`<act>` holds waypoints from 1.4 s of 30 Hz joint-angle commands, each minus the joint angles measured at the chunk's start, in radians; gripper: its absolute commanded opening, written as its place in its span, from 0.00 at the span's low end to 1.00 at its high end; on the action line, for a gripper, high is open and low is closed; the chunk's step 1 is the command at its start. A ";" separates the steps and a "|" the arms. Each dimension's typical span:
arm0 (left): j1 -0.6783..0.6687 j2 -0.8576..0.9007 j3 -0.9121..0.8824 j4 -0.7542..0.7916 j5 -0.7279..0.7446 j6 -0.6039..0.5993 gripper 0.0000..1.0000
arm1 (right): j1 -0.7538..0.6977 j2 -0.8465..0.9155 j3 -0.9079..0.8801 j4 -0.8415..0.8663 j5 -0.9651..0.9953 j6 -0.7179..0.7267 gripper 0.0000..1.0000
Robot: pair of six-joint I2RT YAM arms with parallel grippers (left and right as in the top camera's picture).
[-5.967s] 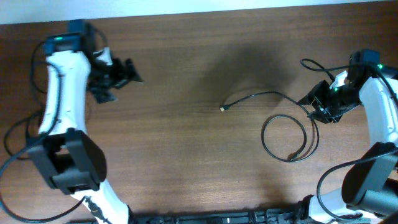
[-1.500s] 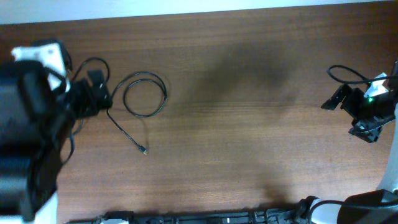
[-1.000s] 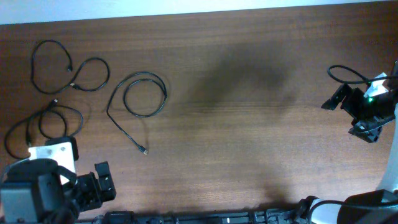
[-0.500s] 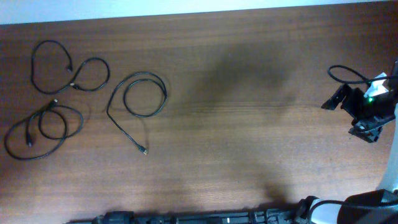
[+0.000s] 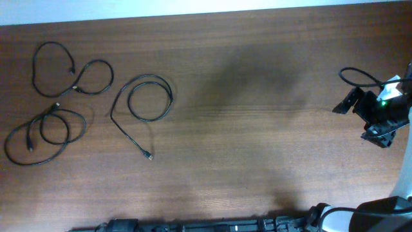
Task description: Untangle cables
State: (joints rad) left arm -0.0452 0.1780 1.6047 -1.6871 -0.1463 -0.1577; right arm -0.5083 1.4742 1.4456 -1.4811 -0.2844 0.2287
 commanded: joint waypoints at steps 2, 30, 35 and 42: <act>0.005 -0.011 0.000 0.002 -0.010 0.005 0.99 | -0.003 -0.015 0.018 0.000 0.006 -0.004 0.98; 0.062 -0.172 0.026 0.000 -0.010 0.005 0.99 | -0.003 -0.015 0.018 0.000 0.006 -0.004 0.99; 0.067 -0.163 0.131 0.000 -0.010 0.005 0.99 | -0.003 -0.015 0.018 0.000 0.006 -0.004 0.99; 0.067 -0.163 0.100 0.056 -0.034 0.005 0.99 | -0.003 -0.015 0.018 0.000 0.006 -0.004 0.99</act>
State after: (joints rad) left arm 0.0147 0.0097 1.7367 -1.6615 -0.1543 -0.1577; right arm -0.5083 1.4734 1.4456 -1.4811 -0.2844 0.2287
